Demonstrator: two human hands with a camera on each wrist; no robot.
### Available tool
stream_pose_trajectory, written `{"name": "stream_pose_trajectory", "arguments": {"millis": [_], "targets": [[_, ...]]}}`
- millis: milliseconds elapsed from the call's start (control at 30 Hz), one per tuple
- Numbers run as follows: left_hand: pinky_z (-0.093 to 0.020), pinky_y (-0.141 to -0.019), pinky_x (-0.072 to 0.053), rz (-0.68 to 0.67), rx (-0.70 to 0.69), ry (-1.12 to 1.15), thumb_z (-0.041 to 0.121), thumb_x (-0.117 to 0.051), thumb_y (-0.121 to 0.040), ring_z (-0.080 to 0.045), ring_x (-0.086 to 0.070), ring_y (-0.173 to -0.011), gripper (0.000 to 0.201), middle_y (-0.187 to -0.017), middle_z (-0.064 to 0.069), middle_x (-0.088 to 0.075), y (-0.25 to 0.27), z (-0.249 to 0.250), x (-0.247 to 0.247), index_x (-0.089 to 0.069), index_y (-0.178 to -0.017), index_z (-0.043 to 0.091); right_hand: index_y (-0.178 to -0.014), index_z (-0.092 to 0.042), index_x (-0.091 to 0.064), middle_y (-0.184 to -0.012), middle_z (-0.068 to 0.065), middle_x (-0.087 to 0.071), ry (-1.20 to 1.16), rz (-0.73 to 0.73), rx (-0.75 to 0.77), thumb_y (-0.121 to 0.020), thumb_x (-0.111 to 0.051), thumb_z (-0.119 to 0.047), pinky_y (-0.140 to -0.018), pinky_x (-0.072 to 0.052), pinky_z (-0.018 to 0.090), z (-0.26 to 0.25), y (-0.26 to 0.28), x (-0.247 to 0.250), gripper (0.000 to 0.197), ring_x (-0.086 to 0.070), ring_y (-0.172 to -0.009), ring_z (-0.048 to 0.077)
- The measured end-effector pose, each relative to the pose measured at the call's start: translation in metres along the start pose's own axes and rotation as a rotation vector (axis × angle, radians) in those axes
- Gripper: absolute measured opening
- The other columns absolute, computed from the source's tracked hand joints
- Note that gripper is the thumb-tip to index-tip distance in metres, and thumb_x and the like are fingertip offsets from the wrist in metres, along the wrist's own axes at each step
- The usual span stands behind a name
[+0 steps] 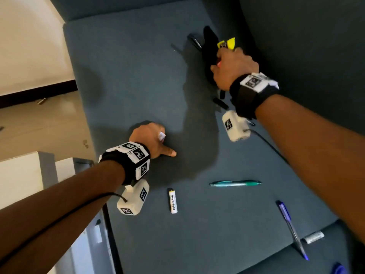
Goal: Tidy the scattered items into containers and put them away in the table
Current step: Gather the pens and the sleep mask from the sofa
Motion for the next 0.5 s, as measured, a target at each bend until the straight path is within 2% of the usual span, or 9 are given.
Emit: {"name": "stream_pose_trajectory", "arguments": {"millis": [133,300,433,500], "targets": [[-0.028,-0.064,-0.039,0.036,-0.017,0.016,0.058,-0.086,-0.053,-0.025,-0.058,-0.071,0.055,-0.068,0.002,-0.057,0.009,0.001,0.003,-0.049,-0.065,0.018,-0.123,-0.024,-0.049,-0.125,0.014,-0.048,-0.093,0.158,0.007,-0.094,-0.049,-0.042,-0.079,-0.046,0.048,0.005,0.079,0.017,0.035,-0.058,-0.101,0.045],[-0.029,-0.064,-0.037,0.112,-0.040,0.040,0.056,-0.084,-0.057,-0.027,-0.055,-0.073,0.054,-0.069,0.003,-0.053,0.023,0.005,0.005,-0.046,-0.066,0.020,-0.124,-0.021,-0.052,-0.127,0.016,-0.048,-0.015,0.092,-0.167,-0.094,-0.052,-0.038,-0.078,-0.046,0.046,0.070,0.121,-0.010,0.035,-0.059,-0.103,0.045],[-0.032,-0.066,-0.043,0.125,-0.029,0.033,0.054,-0.085,-0.058,-0.030,-0.056,-0.075,0.052,-0.070,0.000,-0.053,0.029,0.008,0.010,-0.047,-0.067,0.019,-0.125,-0.025,-0.054,-0.126,0.014,-0.050,0.038,0.032,-0.133,-0.093,-0.054,-0.039,-0.083,-0.046,0.046,0.083,0.140,-0.016,0.035,-0.057,-0.108,0.043],[-0.032,-0.067,-0.045,0.116,-0.007,0.026,0.054,-0.085,-0.059,-0.030,-0.055,-0.074,0.052,-0.071,-0.002,-0.054,0.029,0.009,0.011,-0.049,-0.069,0.017,-0.123,-0.026,-0.055,-0.123,0.014,-0.051,0.020,0.023,-0.123,-0.092,-0.053,-0.038,-0.081,-0.046,0.044,0.085,0.151,-0.019,0.033,-0.057,-0.107,0.043]]}}
Point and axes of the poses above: each hand's wrist, its own y-axis away from the middle knuckle, its own x-axis out of the back of the hand, z = x × y, the point moved 10 cm from there along -y, towards the middle knuckle
